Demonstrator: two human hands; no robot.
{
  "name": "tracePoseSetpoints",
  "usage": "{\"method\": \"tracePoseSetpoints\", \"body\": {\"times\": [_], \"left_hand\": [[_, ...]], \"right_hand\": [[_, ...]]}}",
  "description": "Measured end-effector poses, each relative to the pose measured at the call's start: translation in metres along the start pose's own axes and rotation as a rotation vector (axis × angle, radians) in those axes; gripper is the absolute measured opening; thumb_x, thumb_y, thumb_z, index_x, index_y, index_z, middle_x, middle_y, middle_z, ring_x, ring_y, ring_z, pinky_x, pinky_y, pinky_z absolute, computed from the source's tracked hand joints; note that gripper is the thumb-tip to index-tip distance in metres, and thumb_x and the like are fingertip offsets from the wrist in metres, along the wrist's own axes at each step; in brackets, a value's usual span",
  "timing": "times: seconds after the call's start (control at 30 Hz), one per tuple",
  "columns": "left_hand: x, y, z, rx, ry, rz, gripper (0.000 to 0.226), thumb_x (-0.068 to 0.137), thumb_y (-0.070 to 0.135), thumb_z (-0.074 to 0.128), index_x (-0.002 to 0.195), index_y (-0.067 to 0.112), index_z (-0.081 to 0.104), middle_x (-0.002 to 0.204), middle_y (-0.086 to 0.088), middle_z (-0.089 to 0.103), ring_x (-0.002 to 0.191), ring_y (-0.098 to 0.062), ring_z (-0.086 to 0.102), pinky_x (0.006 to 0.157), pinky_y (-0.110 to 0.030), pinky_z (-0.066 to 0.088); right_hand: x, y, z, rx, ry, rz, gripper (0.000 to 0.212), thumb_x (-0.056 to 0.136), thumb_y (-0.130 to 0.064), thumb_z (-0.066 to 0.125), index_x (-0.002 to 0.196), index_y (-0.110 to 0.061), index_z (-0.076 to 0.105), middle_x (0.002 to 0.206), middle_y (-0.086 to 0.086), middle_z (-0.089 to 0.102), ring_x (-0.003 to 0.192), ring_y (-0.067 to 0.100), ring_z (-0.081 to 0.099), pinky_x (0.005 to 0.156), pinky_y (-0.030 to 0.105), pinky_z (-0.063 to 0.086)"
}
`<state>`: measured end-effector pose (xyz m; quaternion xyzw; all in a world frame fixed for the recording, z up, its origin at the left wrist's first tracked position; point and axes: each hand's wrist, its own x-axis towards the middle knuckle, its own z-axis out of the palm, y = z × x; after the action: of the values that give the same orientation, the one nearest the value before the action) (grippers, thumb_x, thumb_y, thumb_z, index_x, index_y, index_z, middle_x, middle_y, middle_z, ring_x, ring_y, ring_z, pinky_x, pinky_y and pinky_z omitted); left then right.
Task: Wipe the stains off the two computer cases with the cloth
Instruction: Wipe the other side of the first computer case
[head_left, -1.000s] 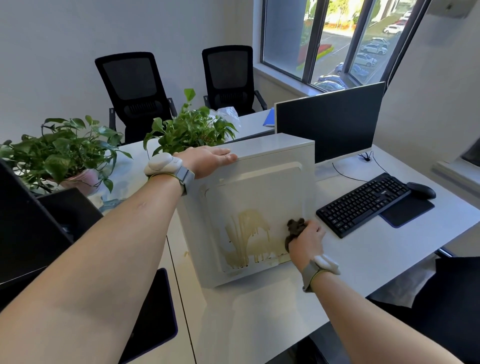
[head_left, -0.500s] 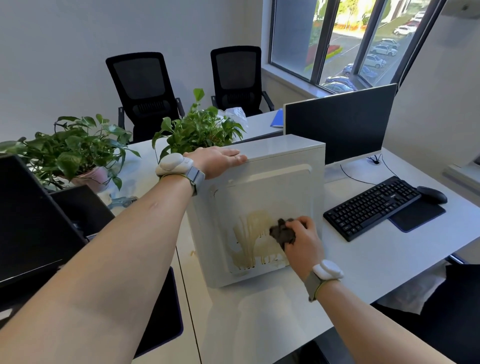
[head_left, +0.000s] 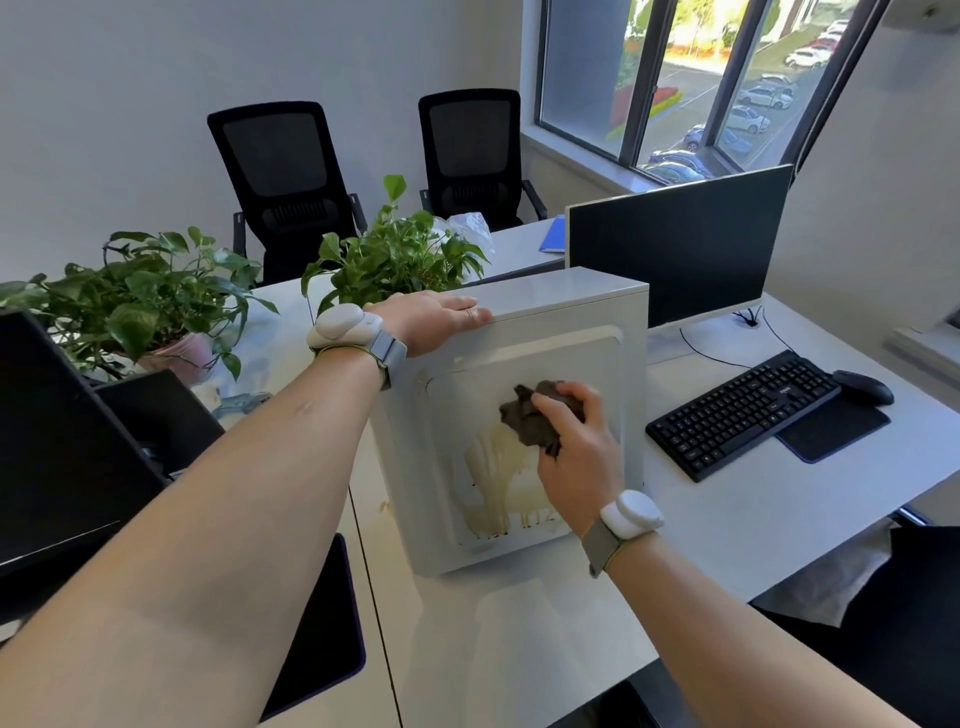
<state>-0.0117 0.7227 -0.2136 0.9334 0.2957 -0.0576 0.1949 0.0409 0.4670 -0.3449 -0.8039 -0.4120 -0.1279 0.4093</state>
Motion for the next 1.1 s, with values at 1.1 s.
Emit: {"method": "tracePoseSetpoints", "body": {"times": [1.1], "left_hand": [[0.009,-0.005,0.003,0.01,-0.006,0.006,0.104,0.051,0.114,0.015,0.142,0.068,0.036,0.162,0.025,0.033,0.153,-0.023,0.028,0.122,-0.057,0.02]], "right_hand": [[0.053,0.038,-0.048,0.279,0.035,0.636,0.051,0.083,-0.011,0.073,0.124,-0.019,0.044,0.114,0.004,0.052,0.093,0.026,0.061,0.075,0.039,0.054]]}}
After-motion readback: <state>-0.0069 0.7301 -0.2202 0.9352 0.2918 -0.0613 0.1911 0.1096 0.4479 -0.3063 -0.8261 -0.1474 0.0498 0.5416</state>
